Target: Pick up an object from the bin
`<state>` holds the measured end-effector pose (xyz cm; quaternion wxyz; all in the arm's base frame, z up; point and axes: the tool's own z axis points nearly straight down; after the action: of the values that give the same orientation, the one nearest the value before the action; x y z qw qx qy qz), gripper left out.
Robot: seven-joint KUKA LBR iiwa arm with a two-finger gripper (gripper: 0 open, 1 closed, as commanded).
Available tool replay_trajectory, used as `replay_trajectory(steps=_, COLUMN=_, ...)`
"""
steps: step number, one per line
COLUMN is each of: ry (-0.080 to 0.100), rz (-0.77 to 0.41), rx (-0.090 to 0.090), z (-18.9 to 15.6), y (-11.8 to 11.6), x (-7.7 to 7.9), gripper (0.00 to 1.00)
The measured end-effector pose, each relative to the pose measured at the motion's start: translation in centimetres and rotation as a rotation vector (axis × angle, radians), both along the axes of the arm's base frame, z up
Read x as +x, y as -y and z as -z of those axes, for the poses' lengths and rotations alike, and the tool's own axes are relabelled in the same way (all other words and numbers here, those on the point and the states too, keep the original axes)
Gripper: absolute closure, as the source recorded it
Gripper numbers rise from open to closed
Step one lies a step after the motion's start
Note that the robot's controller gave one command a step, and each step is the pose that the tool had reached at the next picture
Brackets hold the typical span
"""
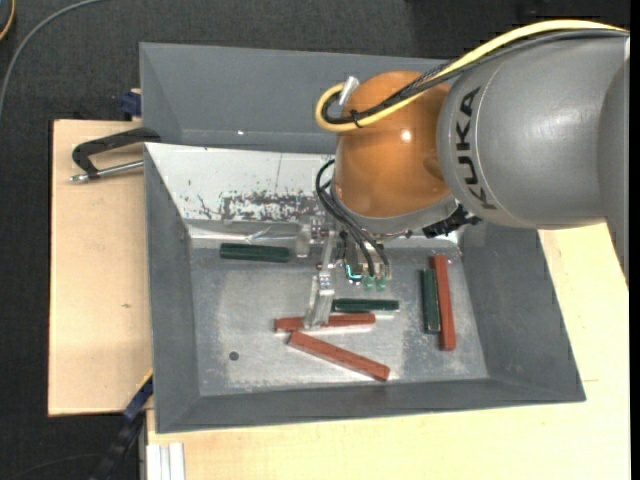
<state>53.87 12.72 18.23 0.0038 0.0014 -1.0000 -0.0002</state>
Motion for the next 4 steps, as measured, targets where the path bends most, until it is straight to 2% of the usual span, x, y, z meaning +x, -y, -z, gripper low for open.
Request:
replay_trajectory(steps=1, ry=0.0, rz=-0.132, rx=0.0, z=11.5, y=4.9, x=-2.1, gripper=0.0)
replay_trajectory(steps=2, ry=0.011, rz=-0.133, rx=0.002, z=10.9, y=4.7, x=-1.8, gripper=1.0)
replay_trajectory(steps=3, ry=0.021, rz=-0.831, rx=0.004, z=10.8, y=5.0, x=-3.3, gripper=1.0)
replay_trajectory(steps=4, ry=0.018, rz=-1.298, rx=0.001, z=10.7, y=2.6, x=-2.3, gripper=1.0)
